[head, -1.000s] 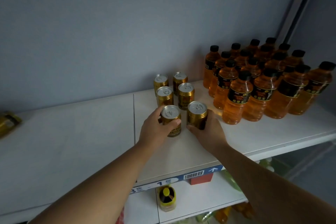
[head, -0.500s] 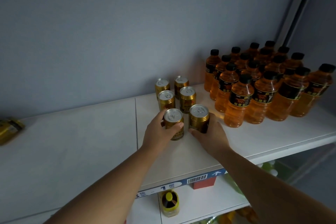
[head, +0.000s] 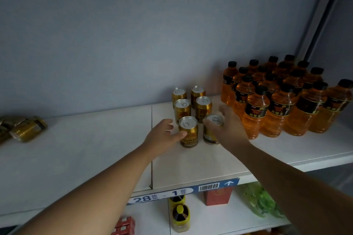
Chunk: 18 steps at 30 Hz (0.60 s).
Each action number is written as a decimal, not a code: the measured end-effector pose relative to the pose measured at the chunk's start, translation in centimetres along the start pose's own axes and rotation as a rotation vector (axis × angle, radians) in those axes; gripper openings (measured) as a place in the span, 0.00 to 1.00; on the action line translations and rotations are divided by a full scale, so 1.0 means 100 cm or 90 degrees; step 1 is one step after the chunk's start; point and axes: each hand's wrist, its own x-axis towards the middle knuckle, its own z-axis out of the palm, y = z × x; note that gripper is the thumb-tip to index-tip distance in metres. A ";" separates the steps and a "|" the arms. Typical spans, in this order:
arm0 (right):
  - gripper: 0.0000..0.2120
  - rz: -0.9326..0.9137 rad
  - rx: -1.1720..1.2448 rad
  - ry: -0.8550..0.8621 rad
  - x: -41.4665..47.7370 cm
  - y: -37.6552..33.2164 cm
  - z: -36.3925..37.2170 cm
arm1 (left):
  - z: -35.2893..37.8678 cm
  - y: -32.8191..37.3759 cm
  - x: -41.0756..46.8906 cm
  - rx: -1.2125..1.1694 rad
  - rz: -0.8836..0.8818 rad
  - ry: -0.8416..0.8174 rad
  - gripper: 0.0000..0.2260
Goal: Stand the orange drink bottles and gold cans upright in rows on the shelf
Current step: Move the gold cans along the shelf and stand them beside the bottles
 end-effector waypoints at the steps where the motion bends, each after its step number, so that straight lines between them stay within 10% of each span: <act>1: 0.37 -0.024 -0.019 0.007 0.001 -0.008 -0.002 | -0.006 -0.001 -0.005 -0.003 -0.002 0.018 0.38; 10: 0.25 -0.180 -0.074 -0.064 -0.001 -0.079 0.024 | -0.063 -0.037 -0.064 0.082 -0.018 0.140 0.15; 18: 0.26 -0.288 -0.039 -0.153 -0.038 -0.165 0.108 | -0.150 -0.111 -0.150 0.108 -0.121 0.221 0.14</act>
